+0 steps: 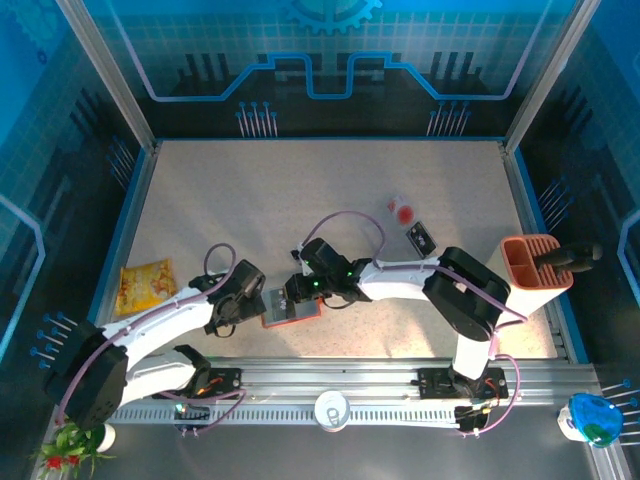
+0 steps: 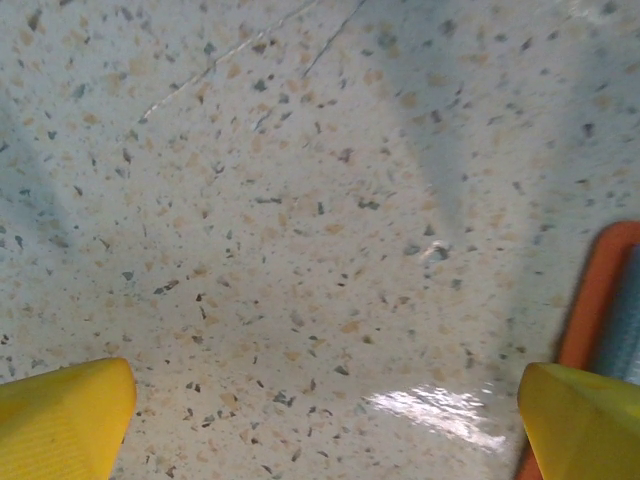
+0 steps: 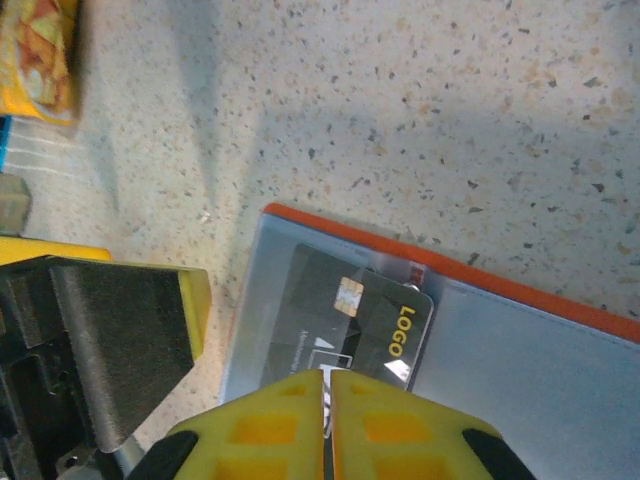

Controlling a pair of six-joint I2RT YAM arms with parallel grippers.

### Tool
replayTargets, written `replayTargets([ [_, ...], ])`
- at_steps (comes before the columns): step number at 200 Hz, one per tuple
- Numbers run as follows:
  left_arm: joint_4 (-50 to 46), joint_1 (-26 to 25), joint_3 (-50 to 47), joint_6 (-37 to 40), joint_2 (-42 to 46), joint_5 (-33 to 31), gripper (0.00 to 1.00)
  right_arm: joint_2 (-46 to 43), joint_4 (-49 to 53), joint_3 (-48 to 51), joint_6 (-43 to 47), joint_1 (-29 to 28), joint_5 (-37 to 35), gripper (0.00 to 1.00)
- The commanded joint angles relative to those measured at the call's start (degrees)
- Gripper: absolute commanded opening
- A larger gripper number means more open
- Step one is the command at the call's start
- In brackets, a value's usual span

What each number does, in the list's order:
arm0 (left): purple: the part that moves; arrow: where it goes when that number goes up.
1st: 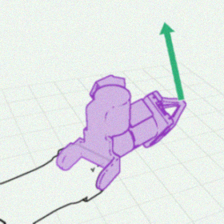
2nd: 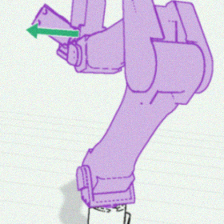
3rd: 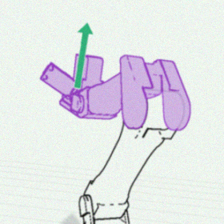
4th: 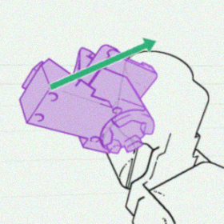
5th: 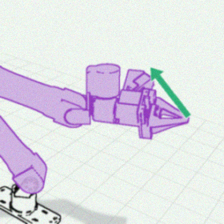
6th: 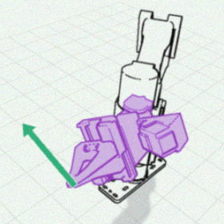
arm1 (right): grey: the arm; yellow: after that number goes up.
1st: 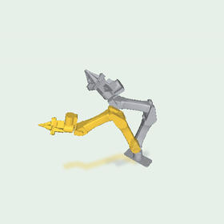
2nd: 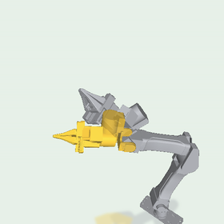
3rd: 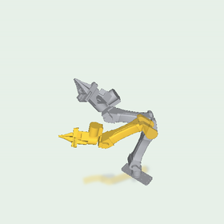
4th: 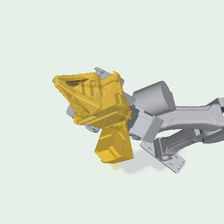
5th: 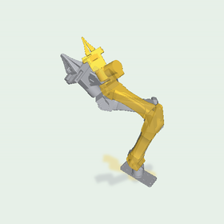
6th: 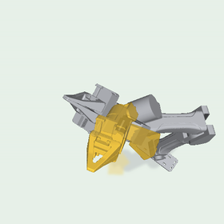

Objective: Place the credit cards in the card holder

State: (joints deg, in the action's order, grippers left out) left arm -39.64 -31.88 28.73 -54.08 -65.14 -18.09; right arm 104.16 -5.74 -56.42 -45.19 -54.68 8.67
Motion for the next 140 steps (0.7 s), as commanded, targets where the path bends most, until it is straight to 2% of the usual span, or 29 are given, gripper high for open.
replayTargets([
  [1,1.7,0.4,-1.0,-0.6,-1.7,1.5,0.99,2.7,4.1,-1.9,2.4,0.0,0.7,0.11],
  [89,6.5,0.4,-1.8,0.9,-6.1,3.5,0.99,9.1,8.5,-8.6,3.7,-3.6,1.3,0.07],
  [140,5.5,0.4,-1.5,0.9,-4.4,3.5,0.99,7.4,8.3,-9.4,3.1,-3.8,3.2,0.07],
])
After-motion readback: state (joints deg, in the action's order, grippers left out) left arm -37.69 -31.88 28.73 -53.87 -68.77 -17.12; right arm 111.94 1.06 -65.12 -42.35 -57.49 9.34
